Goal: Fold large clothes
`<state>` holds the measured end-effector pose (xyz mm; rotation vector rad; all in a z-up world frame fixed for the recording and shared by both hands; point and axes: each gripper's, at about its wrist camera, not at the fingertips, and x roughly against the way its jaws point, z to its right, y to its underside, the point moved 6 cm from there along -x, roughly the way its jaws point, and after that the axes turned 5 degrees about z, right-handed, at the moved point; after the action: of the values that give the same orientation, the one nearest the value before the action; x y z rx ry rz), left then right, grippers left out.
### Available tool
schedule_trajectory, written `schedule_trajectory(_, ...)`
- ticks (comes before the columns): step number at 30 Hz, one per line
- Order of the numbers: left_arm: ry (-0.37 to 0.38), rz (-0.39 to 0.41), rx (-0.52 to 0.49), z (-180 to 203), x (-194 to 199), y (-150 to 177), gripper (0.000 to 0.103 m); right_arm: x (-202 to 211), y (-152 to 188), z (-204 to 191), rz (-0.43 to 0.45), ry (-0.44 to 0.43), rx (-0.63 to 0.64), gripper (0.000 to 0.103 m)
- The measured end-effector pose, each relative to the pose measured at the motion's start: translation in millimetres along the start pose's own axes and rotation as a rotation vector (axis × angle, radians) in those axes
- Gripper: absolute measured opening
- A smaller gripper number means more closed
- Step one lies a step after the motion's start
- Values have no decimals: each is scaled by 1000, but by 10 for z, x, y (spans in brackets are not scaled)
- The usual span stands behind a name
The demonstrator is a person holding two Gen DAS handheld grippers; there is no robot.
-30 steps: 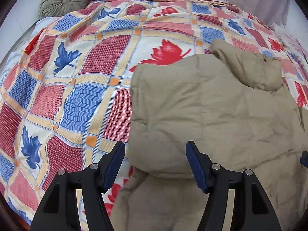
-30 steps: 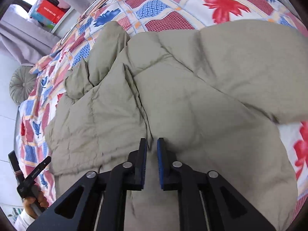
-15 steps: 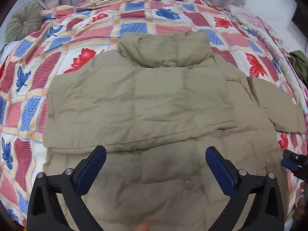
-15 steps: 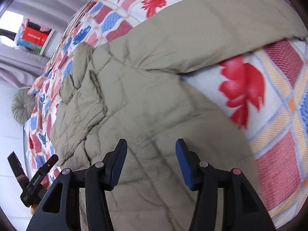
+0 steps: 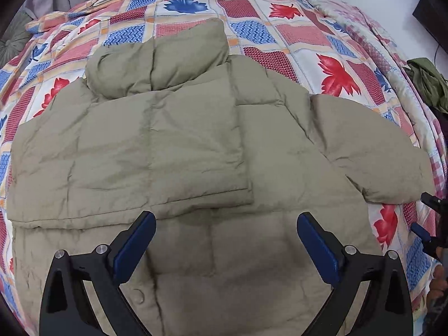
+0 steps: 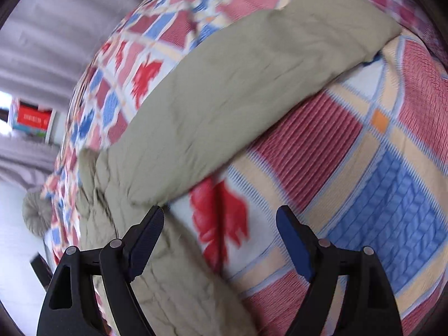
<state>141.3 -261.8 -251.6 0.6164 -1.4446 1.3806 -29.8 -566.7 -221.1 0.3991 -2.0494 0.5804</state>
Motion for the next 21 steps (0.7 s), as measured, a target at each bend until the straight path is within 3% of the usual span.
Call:
schedule_trajectory(8, -18, -2, -55, 332, -95, -75, 102, -97, -756, 637, 97, -89, -290, 85)
schedule_trajectory(15, -11, 2, -30, 461, -145, -211, 102, -216, -1191, 783, 156, -190, -433, 84)
schedule_trajectory(16, -7, 6, -31, 485, -143, -233, 102, -242, -1224, 786, 151, -208, -465, 76)
schedule_trajectory(17, -4, 10, -33, 505, -140, -256, 102, -258, -1233, 787, 142, -228, -492, 52)
schedule_trajectory(19, 0, 21, -35, 511, -114, -305, 102, -330, -1270, 775, 96, -260, -536, 14)
schedule_trajectory(20, 3, 25, -35, 503, -98, -324, 102, -337, -1279, 751, 91, -277, -545, 7)
schedule_trajectory(21, 4, 30, -36, 487, -80, -344, 102, -319, -1298, 726, 95, -280, -541, 7)
